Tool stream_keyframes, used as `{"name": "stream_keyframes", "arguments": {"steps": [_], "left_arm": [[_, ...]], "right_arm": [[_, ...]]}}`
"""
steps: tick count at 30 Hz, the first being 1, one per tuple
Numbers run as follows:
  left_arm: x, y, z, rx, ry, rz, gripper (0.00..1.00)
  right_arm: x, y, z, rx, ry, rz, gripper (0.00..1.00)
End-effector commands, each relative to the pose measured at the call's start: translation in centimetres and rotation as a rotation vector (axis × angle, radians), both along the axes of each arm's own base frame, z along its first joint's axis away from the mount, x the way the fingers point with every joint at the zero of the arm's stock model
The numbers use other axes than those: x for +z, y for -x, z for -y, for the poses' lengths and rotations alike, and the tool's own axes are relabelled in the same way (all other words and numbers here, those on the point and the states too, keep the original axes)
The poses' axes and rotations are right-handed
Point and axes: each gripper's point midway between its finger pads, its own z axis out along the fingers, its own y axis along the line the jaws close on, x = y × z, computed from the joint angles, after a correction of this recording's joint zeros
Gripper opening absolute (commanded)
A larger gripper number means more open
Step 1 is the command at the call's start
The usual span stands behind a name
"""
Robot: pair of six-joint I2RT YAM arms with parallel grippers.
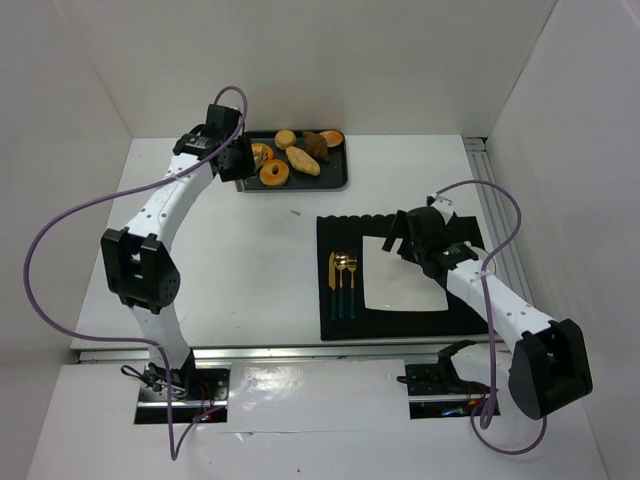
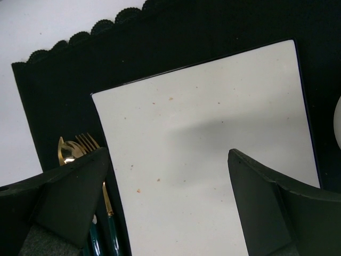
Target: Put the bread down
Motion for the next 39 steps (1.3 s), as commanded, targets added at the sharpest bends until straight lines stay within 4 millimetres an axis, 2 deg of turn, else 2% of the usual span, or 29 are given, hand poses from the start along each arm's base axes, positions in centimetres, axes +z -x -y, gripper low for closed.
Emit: {"name": "stream_keyframes", "arguments": {"steps": [1,5,10,15,21,23,25,32,35,39], "left_arm": [[-0.2,-1.2,-0.6,-0.010,-0.037,0.000,0.51],[-1.7,-1.3,0.5,-0.029,0.006,-0.041,0.53],[-2.8,-1.3,-0.6,0.011,0.006,-0.070,0.53],[-4.5,-1.5,-0.3,-0.006,0.055,-0.112,0.54],[-5.9,-2.0,0.1,-0.015,0.089,-0.133,0.55],[-5.6,-2.4,0.5,-0.019,0.110,-0.116,0.55],[-6.4,-2.3,0.5,-0.029,0.132,-0.133,0.55],[-7.0,-2.3,0.7,-0.023,0.168,-0.153,0.54],[-5.3,-2.4,0.8,-0.021,0.184,-0.095,0.54],[-6.2,-2.3,0.7,-0.017,0.178,-0.134,0.55]], "right_arm": [[1.5,-1.7,-0.6,0.005,-0.006,0.056,1.00],[1.3,-2.0,-0.8,0.019,-0.004,0.049,1.00],[1.4,-2.4,-1.0,0.019,-0.007,0.056,1.00],[0.8,-2.3,-0.6,0.010,0.000,0.039,1.00],[0.9,-2.4,-0.7,0.010,-0.003,0.048,1.00],[0.9,-2.4,-0.7,0.010,-0.003,0.048,1.00],[0.5,-2.2,-0.6,0.010,0.000,0.039,1.00],[0.5,-2.2,-0.6,0.010,0.000,0.039,1.00],[0.5,-2.2,-0.6,0.010,0.000,0.039,1.00],[-0.1,-2.0,-0.7,0.017,0.000,0.020,1.00]]}}
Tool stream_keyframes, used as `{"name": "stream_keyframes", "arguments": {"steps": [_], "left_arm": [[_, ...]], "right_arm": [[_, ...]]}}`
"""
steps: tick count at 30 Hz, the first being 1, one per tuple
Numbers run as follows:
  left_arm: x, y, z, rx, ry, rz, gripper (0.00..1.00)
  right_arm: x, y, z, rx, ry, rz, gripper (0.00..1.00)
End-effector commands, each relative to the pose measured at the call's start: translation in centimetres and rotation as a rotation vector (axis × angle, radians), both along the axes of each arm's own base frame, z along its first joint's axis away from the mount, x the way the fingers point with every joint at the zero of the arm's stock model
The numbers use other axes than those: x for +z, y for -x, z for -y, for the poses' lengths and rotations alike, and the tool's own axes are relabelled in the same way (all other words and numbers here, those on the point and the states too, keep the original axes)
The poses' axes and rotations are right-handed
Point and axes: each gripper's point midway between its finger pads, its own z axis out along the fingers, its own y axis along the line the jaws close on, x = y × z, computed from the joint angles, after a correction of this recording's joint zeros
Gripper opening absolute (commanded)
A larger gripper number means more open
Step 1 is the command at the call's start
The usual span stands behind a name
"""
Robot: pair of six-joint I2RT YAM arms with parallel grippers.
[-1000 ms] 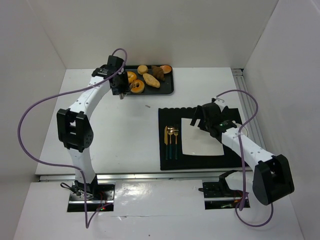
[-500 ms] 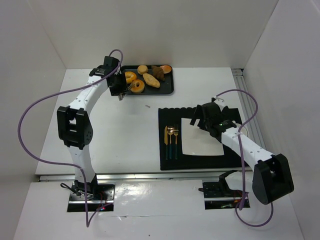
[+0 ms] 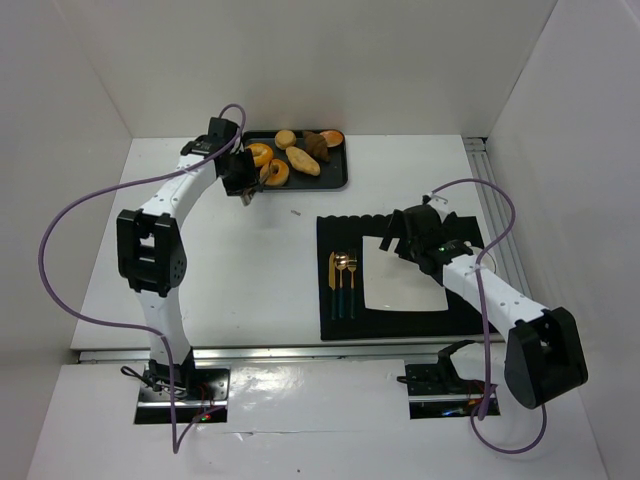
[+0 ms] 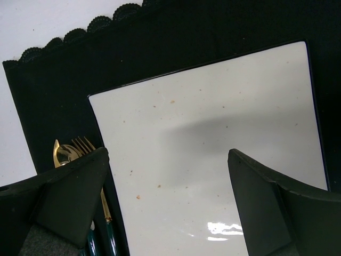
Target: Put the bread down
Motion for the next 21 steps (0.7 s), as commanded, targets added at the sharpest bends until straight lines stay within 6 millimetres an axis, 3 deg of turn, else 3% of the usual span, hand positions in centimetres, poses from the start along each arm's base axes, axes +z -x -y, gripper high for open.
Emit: {"name": "stream_keyframes", "arguments": {"steps": [1,5,8,13,14,21], "left_arm": [[1.9,-1.1,0.3,0.001,0.032,0.052,0.55],[1.3,-0.8,0.4,-0.004,0.036,0.030,0.49],[2.8,-0.8,0.3,0.000,0.034,0.063,0.43],[6.2,-0.1,0.0,0.006,0.036,0.131,0.34],[7.7,0.1,-0.2,0.012,0.034,0.164,0.34],[12.9,1.6,-0.3,-0.002,0.054,0.275,0.31]], "right_arm": [[1.1,-1.3,-0.3,0.007,-0.010,0.047,1.00],[1.1,-1.5,-0.4,0.007,-0.010,0.047,1.00],[1.1,-1.5,-0.4,0.007,-0.010,0.047,1.00],[1.3,-1.3,-0.3,0.007,-0.010,0.046,1.00],[1.6,-1.3,-0.3,0.007,-0.013,0.056,1.00],[3.8,-1.2,-0.5,0.008,-0.044,0.104,1.00]]}}
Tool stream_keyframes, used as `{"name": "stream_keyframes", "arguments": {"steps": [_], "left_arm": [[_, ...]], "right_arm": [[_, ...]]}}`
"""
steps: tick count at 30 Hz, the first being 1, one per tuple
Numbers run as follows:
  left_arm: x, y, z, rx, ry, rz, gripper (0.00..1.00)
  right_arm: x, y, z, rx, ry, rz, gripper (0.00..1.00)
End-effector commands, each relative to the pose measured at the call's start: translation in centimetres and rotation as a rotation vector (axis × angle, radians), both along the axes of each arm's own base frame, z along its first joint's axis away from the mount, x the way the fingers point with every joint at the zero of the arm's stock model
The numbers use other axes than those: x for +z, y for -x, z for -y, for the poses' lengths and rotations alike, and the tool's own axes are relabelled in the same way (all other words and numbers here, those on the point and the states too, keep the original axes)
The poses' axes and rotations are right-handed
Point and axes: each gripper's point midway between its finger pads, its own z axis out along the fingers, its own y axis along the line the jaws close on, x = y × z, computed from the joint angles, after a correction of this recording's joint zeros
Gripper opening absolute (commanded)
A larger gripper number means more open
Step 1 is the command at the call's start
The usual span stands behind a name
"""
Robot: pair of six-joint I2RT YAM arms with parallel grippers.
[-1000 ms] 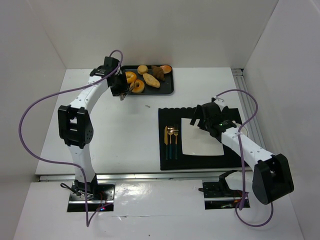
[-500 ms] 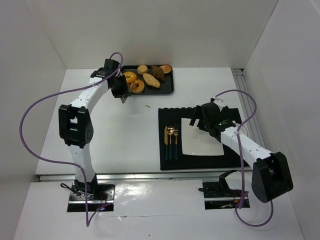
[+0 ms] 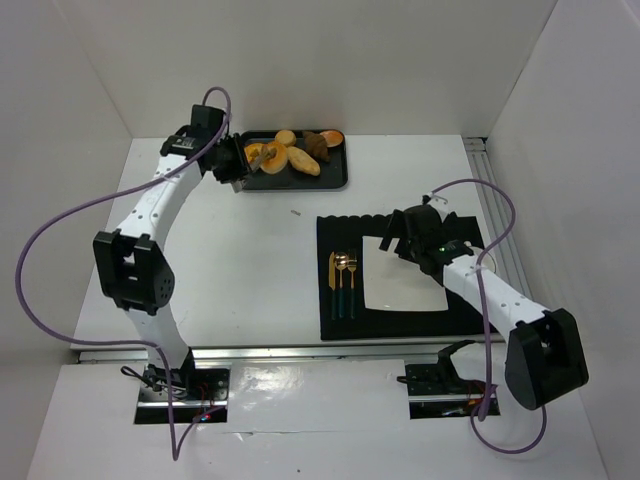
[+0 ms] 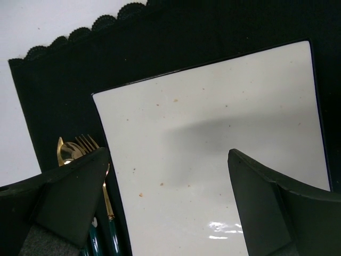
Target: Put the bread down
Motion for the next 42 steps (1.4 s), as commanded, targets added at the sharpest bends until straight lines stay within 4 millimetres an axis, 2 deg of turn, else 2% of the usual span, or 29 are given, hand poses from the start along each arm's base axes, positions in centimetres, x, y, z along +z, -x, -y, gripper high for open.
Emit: {"name": "stream_keyframes", "arguments": {"steps": [1,3,4,7,8,10,12,13,14,15,17,18,20,21,22,24,27,28,29,30,31,32,34,38,42], "left_arm": [[6.5,0.3,0.1,-0.013,0.040,0.159,0.31],[7.4,0.9,0.1,-0.027,0.042,0.175,0.31],[7.9,1.1,0.4,-0.039,0.053,0.183,0.31],[8.0,3.8,2.4,-0.154,0.035,0.189,0.31],[7.9,4.8,4.1,-0.210,0.037,0.186,0.31],[6.8,6.4,5.7,-0.276,0.037,0.169,0.31],[7.2,8.5,8.1,-0.368,0.067,0.182,0.31],[6.5,9.4,8.9,-0.399,0.079,0.166,0.31],[6.7,10.2,10.1,-0.443,0.106,0.174,0.31],[6.5,11.4,12.1,-0.496,0.130,0.163,0.31],[6.2,12.9,14.5,-0.571,0.169,0.156,0.31],[6.0,14.3,16.4,-0.620,0.180,0.152,0.31],[5.8,15.6,18.3,-0.665,0.185,0.145,0.31],[5.7,16.2,19.0,-0.674,0.185,0.139,0.31],[5.2,17.3,20.6,-0.719,0.188,0.131,0.31],[4.1,18.8,23.0,-0.761,0.206,0.101,0.31],[3.4,19.6,25.3,-0.796,0.218,0.105,0.31],[2.5,20.3,26.5,-0.812,0.223,0.082,0.30],[2.8,20.3,27.4,-0.815,0.242,0.091,0.30],[2.0,20.1,27.7,-0.799,0.213,0.090,0.30],[2.0,20.7,28.7,-0.808,0.212,0.090,0.30],[0.9,20.5,29.3,-0.809,0.193,0.074,0.30],[0.6,20.5,30.0,-0.804,0.163,0.062,0.30],[-0.5,21.2,30.8,-0.850,0.125,0.036,0.46],[0.8,20.9,30.5,-0.843,0.116,0.066,0.56]], "right_arm": [[3.9,-1.3,-0.2,-0.003,-0.036,0.111,1.00],[5.0,-1.2,-0.2,-0.003,-0.045,0.137,1.00],[4.8,-1.0,0.1,-0.012,-0.032,0.126,1.00],[7.2,-0.8,1.1,-0.043,-0.002,0.159,1.00],[8.3,-0.6,1.4,-0.053,-0.002,0.181,1.00],[9.9,-0.4,2.2,-0.076,0.017,0.212,1.00],[12.6,0.2,2.9,-0.096,0.022,0.264,1.00],[13.7,0.4,3.8,-0.131,0.034,0.288,1.00],[15.1,0.7,4.3,-0.139,0.044,0.307,1.00],[16.1,0.9,4.5,-0.150,0.043,0.329,1.00],[19.0,1.7,5.4,-0.175,0.048,0.384,1.00],[20.0,2.1,5.8,-0.180,0.051,0.406,1.00],[21.8,2.7,6.3,-0.194,0.053,0.442,1.00],[22.2,2.9,6.7,-0.203,0.064,0.453,1.00],[22.7,3.4,7.2,-0.224,0.066,0.475,1.00],[23.0,3.6,7.5,-0.229,0.074,0.484,1.00],[23.4,3.9,7.7,-0.240,0.074,0.498,1.00],[23.1,4.1,7.8,-0.238,0.079,0.487,1.00],[23.1,4.1,7.8,-0.238,0.079,0.487,1.00],[23.1,4.1,7.8,-0.238,0.079,0.487,1.00],[23.1,4.1,7.8,-0.238,0.079,0.487,1.00],[22.7,4.0,7.8,-0.237,0.083,0.479,1.00],[22.5,4.1,7.8,-0.236,0.087,0.469,1.00],[22.1,4.1,7.8,-0.235,0.092,0.459,1.00],[21.7,4.1,7.8,-0.233,0.096,0.451,1.00]]}}
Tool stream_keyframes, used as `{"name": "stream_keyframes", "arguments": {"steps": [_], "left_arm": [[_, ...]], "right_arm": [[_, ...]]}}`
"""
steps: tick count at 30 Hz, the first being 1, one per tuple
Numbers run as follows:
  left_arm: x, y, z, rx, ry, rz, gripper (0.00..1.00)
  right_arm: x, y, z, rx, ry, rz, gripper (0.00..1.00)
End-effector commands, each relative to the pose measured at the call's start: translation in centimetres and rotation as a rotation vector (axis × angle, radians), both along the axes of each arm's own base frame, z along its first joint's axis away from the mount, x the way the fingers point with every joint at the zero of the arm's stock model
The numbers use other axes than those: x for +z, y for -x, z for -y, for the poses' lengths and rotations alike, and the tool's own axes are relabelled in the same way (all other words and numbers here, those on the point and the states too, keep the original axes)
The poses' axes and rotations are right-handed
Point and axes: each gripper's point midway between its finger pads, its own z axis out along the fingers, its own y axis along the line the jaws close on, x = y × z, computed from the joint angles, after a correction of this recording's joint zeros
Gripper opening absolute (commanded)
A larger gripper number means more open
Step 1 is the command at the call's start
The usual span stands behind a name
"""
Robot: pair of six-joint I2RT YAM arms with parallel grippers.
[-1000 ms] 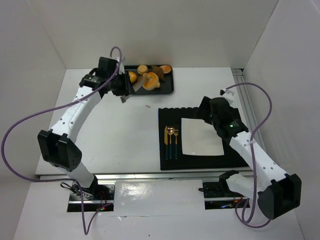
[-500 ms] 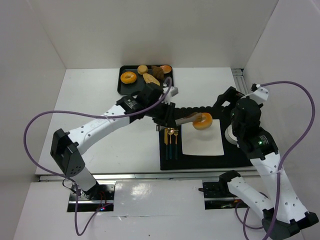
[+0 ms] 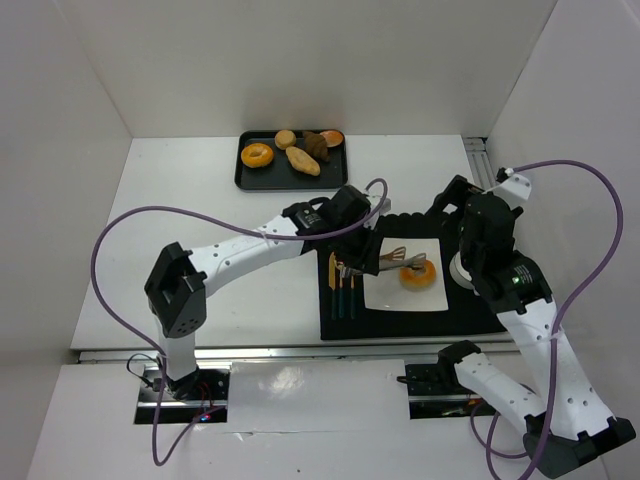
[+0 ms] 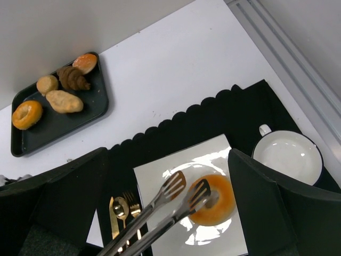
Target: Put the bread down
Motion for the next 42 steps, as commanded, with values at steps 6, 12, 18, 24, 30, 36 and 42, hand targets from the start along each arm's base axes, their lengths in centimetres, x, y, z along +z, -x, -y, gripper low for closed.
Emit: {"name": "stream_keyframes", "arguments": {"steps": [6,12,18,24,30,36,42], "left_arm": [[7.2,-1.6,-0.1,0.021,0.091,0.160,0.63],[8.2,-7.0,-6.0,0.257,-0.014,0.217,0.57],[8.1,-13.7,-15.9,0.624,-0.030,0.176,0.60],[7.2,-19.0,-23.0,0.858,0.078,0.094,0.61],[5.4,-23.0,-24.4,0.873,0.264,-0.025,0.64],[2.9,-25.3,-23.4,0.833,0.329,-0.104,0.64],[0.7,-26.9,-22.7,0.806,0.348,-0.162,0.64]], "right_arm": [[-0.7,-0.1,0.3,-0.015,0.017,-0.024,1.00],[-0.6,-0.2,0.0,0.002,0.008,-0.017,1.00],[-0.8,-0.7,-0.8,0.036,-0.006,-0.015,1.00],[-1.4,-1.2,-1.3,0.056,-0.011,-0.022,1.00],[-2.7,-2.3,-2.0,0.073,-0.008,-0.055,1.00],[-3.4,-3.2,-2.4,0.073,-0.002,-0.074,1.00],[-4.0,-3.5,-2.3,0.067,0.016,-0.095,1.00]]}}
